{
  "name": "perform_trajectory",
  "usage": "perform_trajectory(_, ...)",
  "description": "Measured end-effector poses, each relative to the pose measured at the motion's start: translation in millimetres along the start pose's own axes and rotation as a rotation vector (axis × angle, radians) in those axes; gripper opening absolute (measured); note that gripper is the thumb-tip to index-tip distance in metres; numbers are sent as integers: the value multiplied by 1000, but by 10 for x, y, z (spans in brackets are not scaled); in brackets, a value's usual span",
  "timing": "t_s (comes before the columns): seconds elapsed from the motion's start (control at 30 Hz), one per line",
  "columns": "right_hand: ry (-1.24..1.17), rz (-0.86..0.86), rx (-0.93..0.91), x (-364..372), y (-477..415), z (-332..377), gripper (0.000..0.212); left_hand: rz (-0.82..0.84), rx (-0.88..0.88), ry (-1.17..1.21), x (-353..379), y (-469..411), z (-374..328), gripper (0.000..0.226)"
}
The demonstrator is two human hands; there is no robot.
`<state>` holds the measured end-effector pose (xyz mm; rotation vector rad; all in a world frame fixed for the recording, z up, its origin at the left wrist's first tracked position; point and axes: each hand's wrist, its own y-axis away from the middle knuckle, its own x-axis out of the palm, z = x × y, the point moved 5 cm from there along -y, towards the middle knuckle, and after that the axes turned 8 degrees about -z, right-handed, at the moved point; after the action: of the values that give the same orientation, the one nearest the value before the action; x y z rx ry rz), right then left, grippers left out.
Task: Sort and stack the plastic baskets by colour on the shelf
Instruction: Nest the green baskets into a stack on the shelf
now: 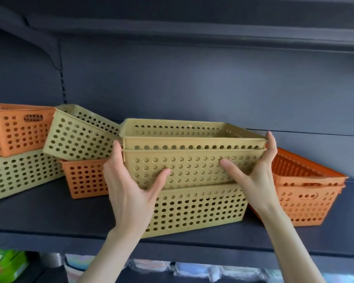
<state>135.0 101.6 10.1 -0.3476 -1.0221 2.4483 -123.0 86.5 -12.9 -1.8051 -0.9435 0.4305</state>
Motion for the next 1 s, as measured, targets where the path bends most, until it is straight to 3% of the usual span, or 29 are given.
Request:
perform_trajectory(0.2,154,-84,24,112,134,90,93,4,-28,96,-93,7,254,72)
perform_trajectory(0.33,390,-100,-41,248,398,164,83,24,-40,157,-146,40,339,58)
perform_trajectory(0.5,588,-143,-107,282,446,251,80,19,-57,209,-158,30,305,63)
perform_trajectory(0.63,628,-89,-277,418,517,376,72,79,2,274,-157,16,283,76)
perform_trajectory(0.83,709,-107,-333,395,495,402,55,19,20,210,-176,26,310,49)
perform_trajectory(1.0,700,-39,-341,439,482,394,61,40,-22,198,-158,38,302,45)
